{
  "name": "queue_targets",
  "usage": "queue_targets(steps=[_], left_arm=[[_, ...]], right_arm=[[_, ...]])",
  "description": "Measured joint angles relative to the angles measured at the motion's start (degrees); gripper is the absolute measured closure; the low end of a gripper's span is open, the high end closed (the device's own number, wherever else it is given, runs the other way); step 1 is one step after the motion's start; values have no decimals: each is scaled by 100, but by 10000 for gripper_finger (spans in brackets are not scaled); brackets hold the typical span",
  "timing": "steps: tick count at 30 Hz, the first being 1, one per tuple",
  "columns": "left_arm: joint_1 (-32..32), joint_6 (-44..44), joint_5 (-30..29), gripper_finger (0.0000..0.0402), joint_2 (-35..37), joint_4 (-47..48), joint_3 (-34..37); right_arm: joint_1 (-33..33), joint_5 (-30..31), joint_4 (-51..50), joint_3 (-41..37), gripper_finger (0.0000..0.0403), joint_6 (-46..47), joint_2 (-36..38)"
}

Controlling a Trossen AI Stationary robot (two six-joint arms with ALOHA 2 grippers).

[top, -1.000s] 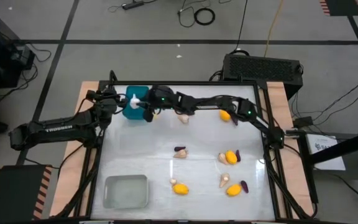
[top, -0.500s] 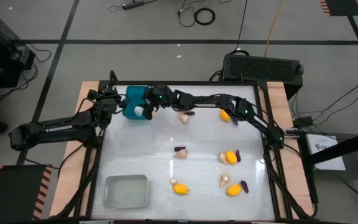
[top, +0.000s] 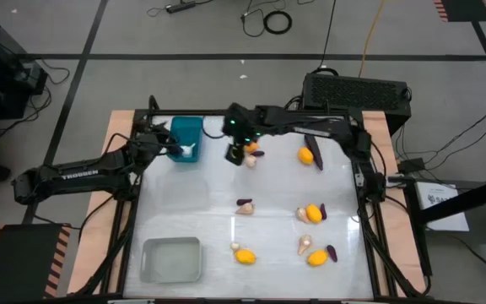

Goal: Sort produce into baskets
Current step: Put the garlic into the blue bin

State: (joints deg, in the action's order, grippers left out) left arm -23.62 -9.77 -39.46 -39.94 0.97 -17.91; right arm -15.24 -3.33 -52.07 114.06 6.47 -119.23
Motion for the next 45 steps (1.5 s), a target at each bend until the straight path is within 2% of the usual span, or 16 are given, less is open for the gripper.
queue_targets(steps=[5,10,14,21,25,29,33,35,39,42,45], left_arm=[[0,6,1676,198,0,-59,0],[0,23,3218,198,2,-403,-4],[26,33,3975,198,0,-575,-4],[87,33,4083,198,0,-669,-4],[87,-2,4083,198,0,-660,-4],[87,-10,4083,198,0,-660,-4],[87,-151,4083,198,0,-609,-4],[87,-157,4083,198,-4,-612,-4],[87,-124,4083,198,-4,-652,-4],[87,-108,4083,198,-4,-651,-4],[87,-106,4078,198,-4,-651,-4]], right_arm=[[270,15,-1960,0,149,697,374],[817,69,-3034,0,149,1608,448],[1380,85,-3514,0,149,1927,441],[2190,67,-3746,-231,149,3454,427],[2435,23,-3748,-893,149,4266,427],[2553,-9,-3178,-1637,149,4402,414],[2547,-84,-2233,-1895,149,3957,414],[2508,65,-1755,-1955,149,3640,416],[2492,656,-410,-2034,149,2401,419],[2500,671,508,-2134,149,1511,419],[2505,808,851,-2184,149,746,358]])
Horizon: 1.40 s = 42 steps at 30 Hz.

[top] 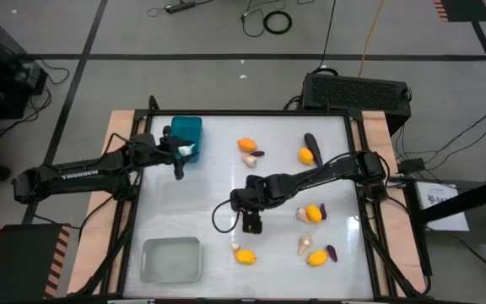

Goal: Sort produce into baskets
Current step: Put the garlic into the blue bin

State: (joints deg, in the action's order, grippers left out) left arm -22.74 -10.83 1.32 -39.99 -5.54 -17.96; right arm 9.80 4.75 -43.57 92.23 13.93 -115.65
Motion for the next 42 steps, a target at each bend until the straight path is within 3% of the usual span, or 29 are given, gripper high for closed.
queue_targets(steps=[6,10,16,22,27,36,42], left_arm=[[0,324,-347,198,0,8,0],[0,432,-793,198,0,64,0],[0,252,-1971,198,64,95,0],[0,-231,-2846,198,401,638,0],[-7,-164,-4200,198,717,803,0],[-7,-39,-4386,198,852,825,1],[-162,152,-5122,198,852,890,0]], right_arm=[[-9,148,4,-4,149,-1033,-251],[-1,98,-2,-9,149,-1060,-385],[-7,99,20,-9,149,-856,-625],[-5,117,25,-9,152,-603,-780],[-9,121,28,-9,187,-588,-785],[-130,80,-137,132,291,-691,-785],[-325,92,-146,754,280,-1511,-785]])
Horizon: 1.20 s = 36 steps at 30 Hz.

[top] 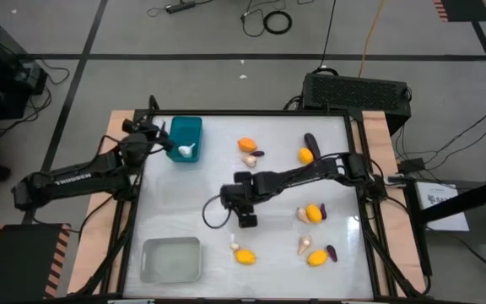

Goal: Sort produce into baskets
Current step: Put the garlic into the blue bin

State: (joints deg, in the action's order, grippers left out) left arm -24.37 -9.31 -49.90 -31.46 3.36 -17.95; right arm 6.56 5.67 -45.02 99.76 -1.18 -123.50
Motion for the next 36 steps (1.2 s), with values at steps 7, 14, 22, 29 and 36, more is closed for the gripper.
queue_targets(steps=[7,14,22,29,36], left_arm=[[-327,284,-452,198,0,84,2],[-621,298,-467,198,0,168,2],[-789,302,-451,198,-4,148,2],[-793,298,-399,198,-4,102,4],[-793,295,-392,198,-7,60,4]], right_arm=[[-647,44,1443,488,268,-1146,2],[-1572,-18,3505,496,267,-1307,-160],[-2265,-876,5193,492,267,-687,-872],[-2436,-1543,5853,1024,267,0,-1506],[-2397,-1608,5772,1731,263,182,-2093]])
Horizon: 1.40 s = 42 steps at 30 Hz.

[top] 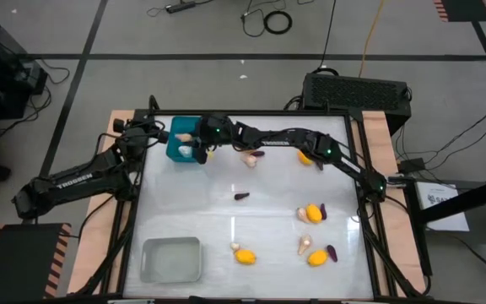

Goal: Sort produce into baskets
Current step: Put the garlic into the blue bin

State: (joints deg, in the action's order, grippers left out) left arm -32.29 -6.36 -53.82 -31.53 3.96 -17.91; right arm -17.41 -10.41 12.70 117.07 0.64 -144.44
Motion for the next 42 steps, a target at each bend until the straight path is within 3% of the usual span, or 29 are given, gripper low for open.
queue_targets(steps=[5,18,22,30,33,35,39,42], left_arm=[[0,-3,2,198,0,-2,0],[0,-3,4,198,0,-56,0],[0,-3,15,198,0,-56,0],[0,-4,368,198,0,-131,0],[0,-1,942,198,0,-227,0],[0,-20,1682,198,-1,-229,0],[0,-188,3674,198,-31,-446,0],[7,-328,5357,198,-103,-698,0]], right_arm=[[-2,572,54,68,239,149,-12],[-11,586,-187,62,149,170,95],[-13,559,-1047,59,138,146,551],[-50,601,-4268,62,145,-728,1908],[-126,597,-5408,65,149,-678,2309],[-156,605,-6183,66,149,-567,2461],[-132,581,-7349,56,149,-236,2492],[-101,582,-7590,-144,149,-114,2401]])
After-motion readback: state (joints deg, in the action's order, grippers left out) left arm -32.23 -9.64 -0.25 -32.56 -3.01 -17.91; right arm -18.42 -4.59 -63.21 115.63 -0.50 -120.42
